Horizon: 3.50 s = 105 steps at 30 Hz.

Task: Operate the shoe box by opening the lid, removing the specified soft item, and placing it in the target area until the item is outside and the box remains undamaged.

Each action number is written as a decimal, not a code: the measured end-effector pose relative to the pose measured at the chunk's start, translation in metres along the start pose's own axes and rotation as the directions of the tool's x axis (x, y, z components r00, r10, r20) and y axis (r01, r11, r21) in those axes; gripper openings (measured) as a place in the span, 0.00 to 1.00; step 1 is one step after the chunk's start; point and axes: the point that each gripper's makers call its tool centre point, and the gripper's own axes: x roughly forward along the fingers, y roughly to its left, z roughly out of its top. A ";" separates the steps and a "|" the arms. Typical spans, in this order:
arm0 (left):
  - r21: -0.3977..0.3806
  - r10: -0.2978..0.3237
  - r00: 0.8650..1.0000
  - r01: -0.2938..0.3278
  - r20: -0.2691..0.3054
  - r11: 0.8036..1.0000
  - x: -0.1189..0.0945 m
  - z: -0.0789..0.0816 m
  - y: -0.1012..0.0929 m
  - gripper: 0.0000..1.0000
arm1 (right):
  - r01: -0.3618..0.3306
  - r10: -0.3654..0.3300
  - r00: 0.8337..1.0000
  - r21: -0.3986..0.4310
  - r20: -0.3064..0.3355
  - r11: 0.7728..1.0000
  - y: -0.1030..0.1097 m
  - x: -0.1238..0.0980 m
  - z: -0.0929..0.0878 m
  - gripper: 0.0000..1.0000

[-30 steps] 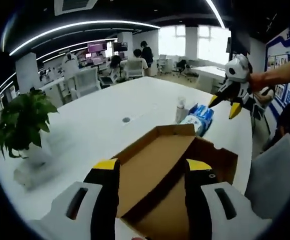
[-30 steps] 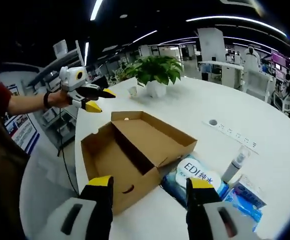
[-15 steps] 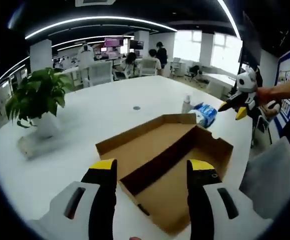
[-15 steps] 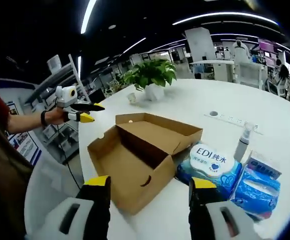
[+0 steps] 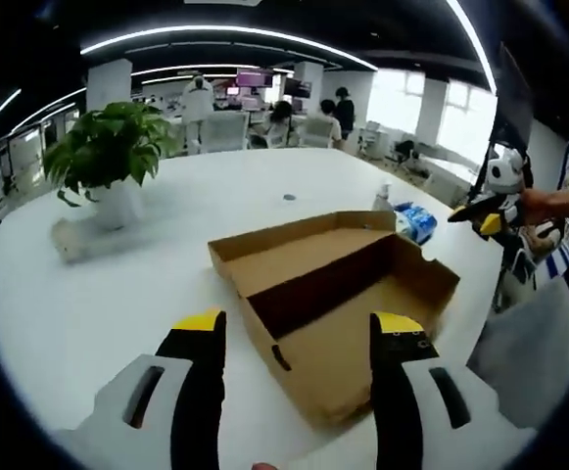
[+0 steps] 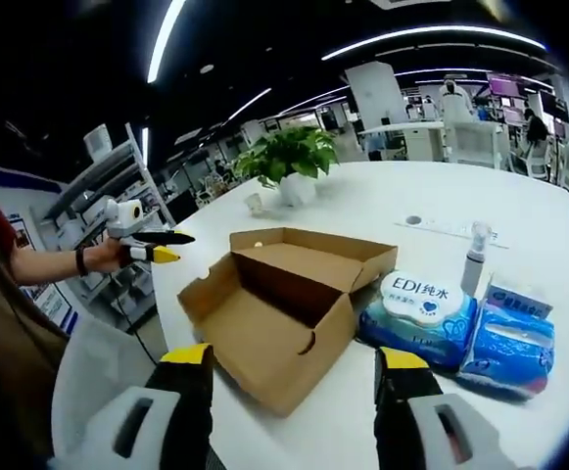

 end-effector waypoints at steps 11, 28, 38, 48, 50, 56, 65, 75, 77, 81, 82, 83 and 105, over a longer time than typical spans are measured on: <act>-0.069 0.097 0.994 -0.101 -0.056 0.992 0.001 -0.037 0.009 0.58 | 0.027 -0.027 1.000 0.025 0.015 0.999 0.005 -0.006 -0.015 0.66; -0.234 0.226 0.957 -0.265 -0.181 0.935 0.031 -0.080 0.008 0.44 | 0.055 -0.056 0.998 0.056 0.024 0.997 0.002 -0.025 -0.028 0.66; -0.263 0.256 0.946 -0.303 -0.199 0.916 0.037 -0.081 0.010 0.29 | 0.060 -0.060 0.998 0.050 0.011 0.997 0.003 -0.028 -0.032 0.66; -0.283 0.263 0.937 -0.322 -0.229 0.903 0.044 -0.089 0.008 0.22 | 0.063 -0.063 0.998 0.041 0.004 0.997 0.004 -0.032 -0.031 0.67; -0.289 0.266 0.934 -0.330 -0.239 0.899 0.045 -0.091 0.007 0.19 | 0.063 -0.063 0.998 0.040 0.002 0.997 0.004 -0.033 -0.031 0.67; -0.355 0.314 0.918 -0.385 -0.243 0.852 0.046 -0.092 0.014 0.11 | 0.064 -0.064 0.998 0.042 -0.004 0.997 0.004 -0.033 -0.032 0.67; -0.290 0.397 0.877 -0.468 -0.271 0.835 0.045 -0.091 0.017 0.06 | 0.056 -0.055 0.998 0.017 -0.023 0.998 0.006 -0.028 -0.030 0.66; -0.297 0.418 0.864 -0.492 -0.279 0.818 0.043 -0.091 0.016 0.06 | 0.083 -0.083 0.997 0.002 -0.013 0.997 0.002 -0.007 -0.010 0.66; -0.297 0.416 0.866 -0.489 -0.279 0.820 0.043 -0.091 0.016 0.06 | 0.087 -0.087 0.996 0.010 -0.005 0.996 0.000 -0.003 -0.007 0.66; -0.299 0.415 0.866 -0.489 -0.279 0.819 0.043 -0.091 0.015 0.06 | 0.104 -0.106 0.994 0.057 0.027 0.993 -0.004 0.007 0.005 0.66; -0.296 0.416 0.865 -0.490 -0.280 0.820 0.043 -0.091 0.015 0.06 | 0.107 -0.109 0.994 0.063 0.029 0.992 -0.005 0.011 0.007 0.66; -0.296 0.415 0.866 -0.489 -0.279 0.820 0.043 -0.091 0.015 0.06 | 0.107 -0.109 0.994 0.065 0.030 0.992 -0.005 0.013 0.008 0.66; -0.302 0.414 0.867 -0.488 -0.277 0.819 0.051 -0.095 0.027 0.06 | 0.174 -0.175 0.985 0.084 0.002 0.981 -0.062 0.069 0.071 0.64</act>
